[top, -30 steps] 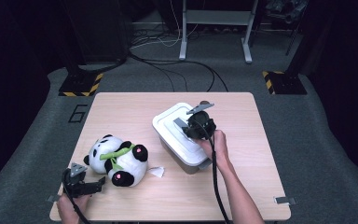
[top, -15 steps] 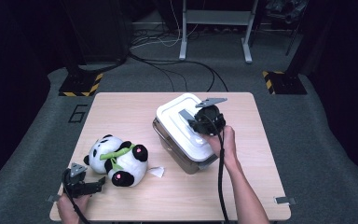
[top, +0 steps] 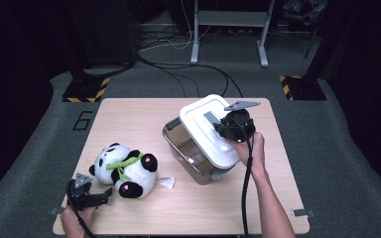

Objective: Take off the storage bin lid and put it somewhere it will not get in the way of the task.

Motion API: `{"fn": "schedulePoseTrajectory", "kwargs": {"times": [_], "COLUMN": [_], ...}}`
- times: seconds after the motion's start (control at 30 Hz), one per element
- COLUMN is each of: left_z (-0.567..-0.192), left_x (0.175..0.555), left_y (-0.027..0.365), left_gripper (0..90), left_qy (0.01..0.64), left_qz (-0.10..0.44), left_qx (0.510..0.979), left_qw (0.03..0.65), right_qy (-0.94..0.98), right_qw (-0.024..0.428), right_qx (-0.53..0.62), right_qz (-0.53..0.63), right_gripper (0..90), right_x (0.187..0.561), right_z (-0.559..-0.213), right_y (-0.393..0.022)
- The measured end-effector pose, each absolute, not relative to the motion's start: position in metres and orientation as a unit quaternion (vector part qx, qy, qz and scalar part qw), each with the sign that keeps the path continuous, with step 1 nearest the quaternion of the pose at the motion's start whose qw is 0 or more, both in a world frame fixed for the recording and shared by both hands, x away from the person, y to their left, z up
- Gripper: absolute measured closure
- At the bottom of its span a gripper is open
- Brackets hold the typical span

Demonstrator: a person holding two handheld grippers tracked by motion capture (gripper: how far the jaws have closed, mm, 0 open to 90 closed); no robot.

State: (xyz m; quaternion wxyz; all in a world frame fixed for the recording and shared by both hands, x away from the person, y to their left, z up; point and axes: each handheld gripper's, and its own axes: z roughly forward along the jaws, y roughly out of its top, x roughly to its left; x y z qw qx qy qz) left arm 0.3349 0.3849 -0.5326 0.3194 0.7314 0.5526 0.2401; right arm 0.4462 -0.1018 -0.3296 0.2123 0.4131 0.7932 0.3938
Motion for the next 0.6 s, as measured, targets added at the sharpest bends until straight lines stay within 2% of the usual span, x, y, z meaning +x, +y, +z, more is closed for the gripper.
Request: {"fn": "schedulePoseTrajectory", "kwargs": {"times": [0.6], "left_z": [-0.532], "left_x": [0.335], "left_y": [0.385], "left_gripper": [3.3], "left_qy": [0.553], "left_qz": [0.241], "left_qx": [0.731], "left_qw": [0.319], "right_qy": [0.766], "right_qw": [0.247], "right_qx": [0.45], "right_qz": [0.388], "right_gripper": [66.6], "right_x": [0.446], "right_z": [-0.326], "right_y": [-0.141]}}
